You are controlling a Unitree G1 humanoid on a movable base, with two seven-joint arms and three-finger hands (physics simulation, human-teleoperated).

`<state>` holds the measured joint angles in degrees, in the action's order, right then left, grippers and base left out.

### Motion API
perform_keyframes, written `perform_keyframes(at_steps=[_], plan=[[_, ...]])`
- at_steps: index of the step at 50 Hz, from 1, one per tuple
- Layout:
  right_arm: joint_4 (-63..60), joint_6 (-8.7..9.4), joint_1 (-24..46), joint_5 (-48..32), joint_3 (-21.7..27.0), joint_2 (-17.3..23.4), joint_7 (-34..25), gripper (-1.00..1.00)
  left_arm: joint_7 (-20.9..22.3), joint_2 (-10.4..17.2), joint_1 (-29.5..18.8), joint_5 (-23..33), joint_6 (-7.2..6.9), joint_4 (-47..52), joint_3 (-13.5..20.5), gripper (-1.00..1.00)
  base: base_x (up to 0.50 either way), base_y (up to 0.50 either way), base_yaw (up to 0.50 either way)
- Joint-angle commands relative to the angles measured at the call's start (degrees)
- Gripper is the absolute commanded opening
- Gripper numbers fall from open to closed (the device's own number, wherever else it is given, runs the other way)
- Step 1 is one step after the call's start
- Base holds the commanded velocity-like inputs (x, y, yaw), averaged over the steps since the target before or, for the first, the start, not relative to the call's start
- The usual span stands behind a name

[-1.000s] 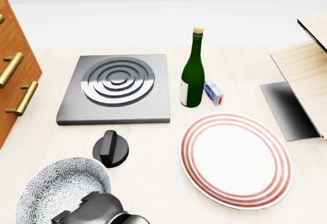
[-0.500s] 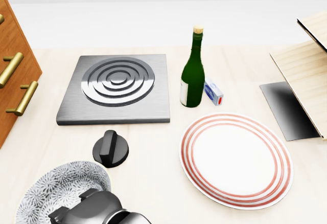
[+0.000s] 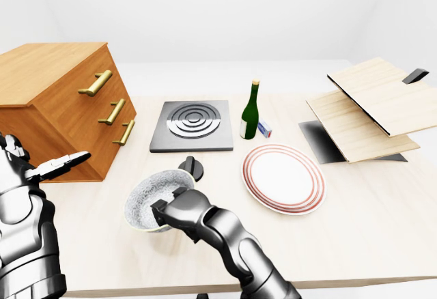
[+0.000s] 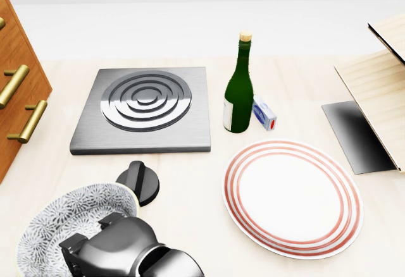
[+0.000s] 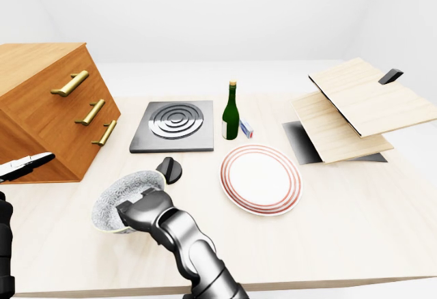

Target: Pick up the akita bowl and put it on the plate.

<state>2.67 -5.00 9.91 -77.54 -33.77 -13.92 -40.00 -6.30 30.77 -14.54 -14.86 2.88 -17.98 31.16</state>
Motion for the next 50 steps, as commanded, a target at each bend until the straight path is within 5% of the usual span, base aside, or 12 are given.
perform_keyframes(at_steps=[1,16,34,50], plan=[[-4.18,0.00,1.48,1.30,-1.03,2.32,0.00,-1.00,0.11,-0.03,0.19,-0.05,0.06,0.14,0.08,1.00,0.00,0.00,0.00],[-6.92,0.00,-0.72,-0.54,0.51,0.64,0.00,-1.00,0.36,-0.21,0.53,0.13,0.82,0.01,0.24,1.00,0.00,0.00,0.00],[-5.56,0.00,1.31,-0.02,2.90,-0.16,0.00,-1.00,0.26,-0.22,0.71,0.19,-0.35,1.35,0.51,1.00,0.00,0.00,0.00],[-8.54,0.00,3.35,0.47,6.07,0.55,0.00,-1.00,0.38,-0.25,0.66,0.17,0.62,0.36,0.44,1.00,0.00,0.00,0.00]])
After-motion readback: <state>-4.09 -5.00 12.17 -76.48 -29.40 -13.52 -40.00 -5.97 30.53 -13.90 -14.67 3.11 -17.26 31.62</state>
